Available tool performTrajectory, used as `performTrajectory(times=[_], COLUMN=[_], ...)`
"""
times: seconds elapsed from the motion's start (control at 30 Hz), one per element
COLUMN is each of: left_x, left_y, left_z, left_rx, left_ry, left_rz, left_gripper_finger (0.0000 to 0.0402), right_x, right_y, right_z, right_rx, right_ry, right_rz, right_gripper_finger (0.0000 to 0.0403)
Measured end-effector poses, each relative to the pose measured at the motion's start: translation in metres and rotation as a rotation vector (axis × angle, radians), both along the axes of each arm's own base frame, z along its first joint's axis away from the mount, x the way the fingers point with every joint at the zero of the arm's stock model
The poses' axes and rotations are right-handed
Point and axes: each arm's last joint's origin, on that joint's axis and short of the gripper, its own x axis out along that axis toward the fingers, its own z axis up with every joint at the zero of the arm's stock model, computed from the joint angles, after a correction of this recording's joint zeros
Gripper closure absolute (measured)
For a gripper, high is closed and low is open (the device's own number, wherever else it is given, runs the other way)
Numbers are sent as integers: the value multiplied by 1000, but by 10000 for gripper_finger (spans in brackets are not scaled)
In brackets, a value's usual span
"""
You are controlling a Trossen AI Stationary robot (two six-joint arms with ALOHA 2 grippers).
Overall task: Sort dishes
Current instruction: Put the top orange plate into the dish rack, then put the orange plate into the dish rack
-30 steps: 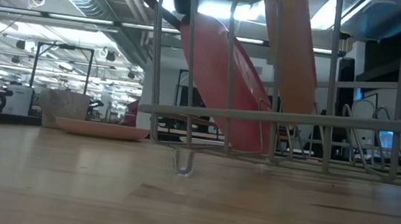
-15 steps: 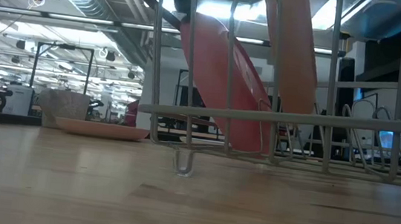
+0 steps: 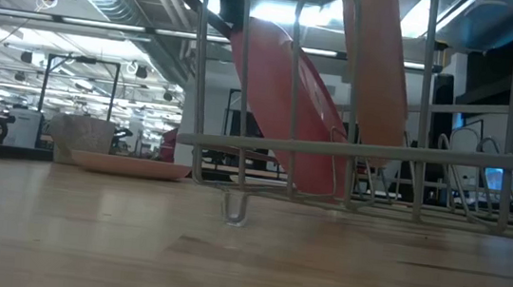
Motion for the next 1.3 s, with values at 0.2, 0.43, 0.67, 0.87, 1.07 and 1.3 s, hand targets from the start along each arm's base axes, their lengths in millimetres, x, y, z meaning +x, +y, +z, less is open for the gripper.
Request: performTrajectory(times=[0.2, 0.43, 0.67, 0.87, 1.07, 1.3], left_x=[0, -4, -11, -22, -39, -55], left_y=[-1, -7, -17, -23, -21, -12], left_z=[-1, -2, 3, 21, 56, 89], left_rx=[17, 33, 49, 98, 258, 426], left_ry=[16, 18, -8, -40, -90, -132], left_rz=[-6, -16, -37, -51, -30, 16], left_gripper_finger=[306, 306, 306, 306, 306, 306], right_x=[-8, -9, -10, -11, -10, -7], right_y=[-3, -4, -4, -4, -3, -3], right_z=[5, 7, 7, 6, 5, 5], right_rx=[5, 26, 21, 24, 30, 17], right_ry=[12, 13, 22, 35, 31, 8], right_rz=[0, -18, -19, -18, -14, -23], right_gripper_finger=[260, 260, 260, 260, 260, 260])
